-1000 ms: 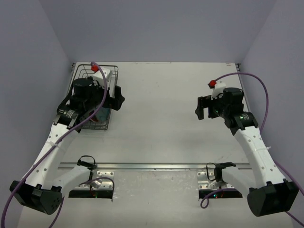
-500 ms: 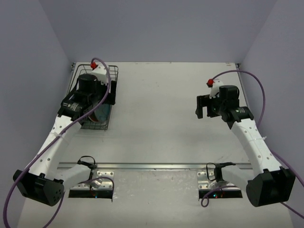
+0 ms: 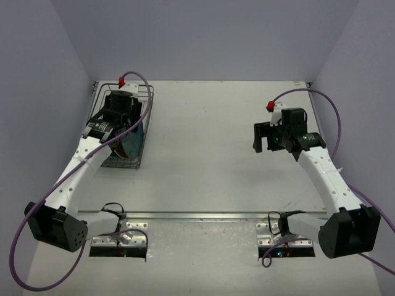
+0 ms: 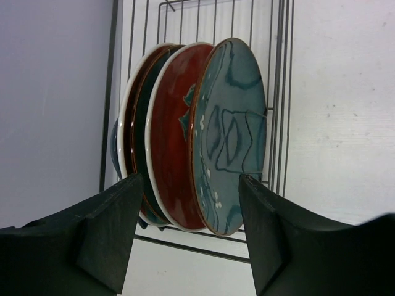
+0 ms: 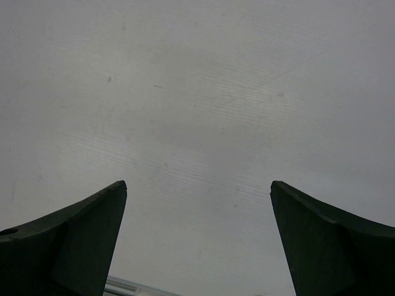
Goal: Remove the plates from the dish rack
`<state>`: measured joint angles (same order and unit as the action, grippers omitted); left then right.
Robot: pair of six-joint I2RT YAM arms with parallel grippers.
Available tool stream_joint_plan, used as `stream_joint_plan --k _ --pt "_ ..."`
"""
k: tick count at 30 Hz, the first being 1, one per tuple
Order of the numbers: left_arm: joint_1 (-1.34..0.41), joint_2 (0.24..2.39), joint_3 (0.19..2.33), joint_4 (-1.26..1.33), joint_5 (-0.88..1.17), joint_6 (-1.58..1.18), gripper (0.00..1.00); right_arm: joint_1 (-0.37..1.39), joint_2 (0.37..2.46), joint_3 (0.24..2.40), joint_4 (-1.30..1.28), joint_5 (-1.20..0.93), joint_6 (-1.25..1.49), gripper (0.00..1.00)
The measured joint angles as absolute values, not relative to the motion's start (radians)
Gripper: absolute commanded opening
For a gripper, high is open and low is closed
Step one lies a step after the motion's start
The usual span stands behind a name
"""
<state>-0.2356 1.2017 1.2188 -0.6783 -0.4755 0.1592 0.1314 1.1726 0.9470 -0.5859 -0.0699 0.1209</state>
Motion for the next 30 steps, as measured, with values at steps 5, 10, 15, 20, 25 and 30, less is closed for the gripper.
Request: stream_joint_plan --k 5,10,15,20,25,30 --pt "-0.236 1.25 1.224 -0.681 -0.506 0.171 0.56 0.131 1.173 0.947 -0.586 -0.077 0.123 0.99" --pt "-0.234 1.312 1.224 -0.668 -0.507 0.184 0.47 0.131 1.174 0.947 -0.587 -0.083 0.126 0.99" --pt "-0.223 1.392 1.224 -0.64 -0.506 0.191 0.41 0.131 1.176 0.954 -0.59 -0.088 0.129 0.99" --pt "-0.207 1.448 1.224 -0.602 -0.524 0.191 0.26 0.131 1.18 0.957 -0.598 -0.094 0.132 0.99" --pt "-0.198 1.473 1.224 -0.577 -0.563 0.199 0.03 0.131 1.18 0.958 -0.602 -0.108 0.132 0.99" --pt "-0.209 1.461 1.23 -0.57 -0.551 0.204 0.0 0.131 1.18 0.958 -0.604 -0.116 0.132 0.99"
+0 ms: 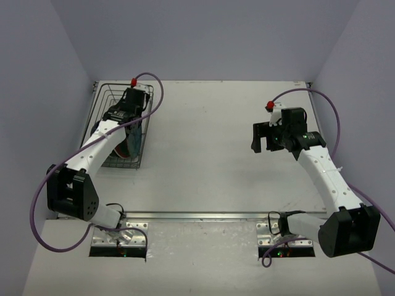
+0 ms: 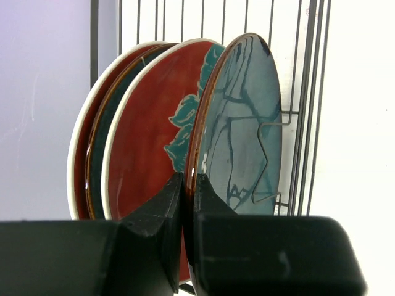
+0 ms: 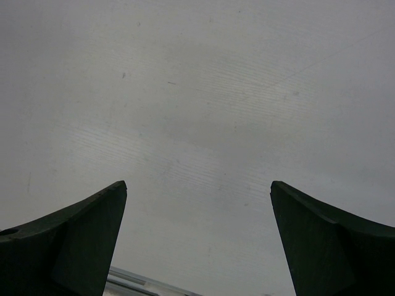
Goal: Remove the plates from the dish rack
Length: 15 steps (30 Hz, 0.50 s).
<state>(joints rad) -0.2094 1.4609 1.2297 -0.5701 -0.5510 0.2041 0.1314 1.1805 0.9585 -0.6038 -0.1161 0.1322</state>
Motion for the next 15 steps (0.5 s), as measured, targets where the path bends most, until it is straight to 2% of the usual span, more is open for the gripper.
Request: stream_joint_plan --k 7,15 --pt "-0.208 1.458 1.27 -0.631 -0.54 0.22 0.0 0.131 1.183 0.96 -0.607 -0.127 0.133 0.99" --pt "-0.21 1.456 1.504 -0.762 -0.551 0.266 0.0 0.131 1.187 0.973 -0.609 -0.153 0.138 0.99"
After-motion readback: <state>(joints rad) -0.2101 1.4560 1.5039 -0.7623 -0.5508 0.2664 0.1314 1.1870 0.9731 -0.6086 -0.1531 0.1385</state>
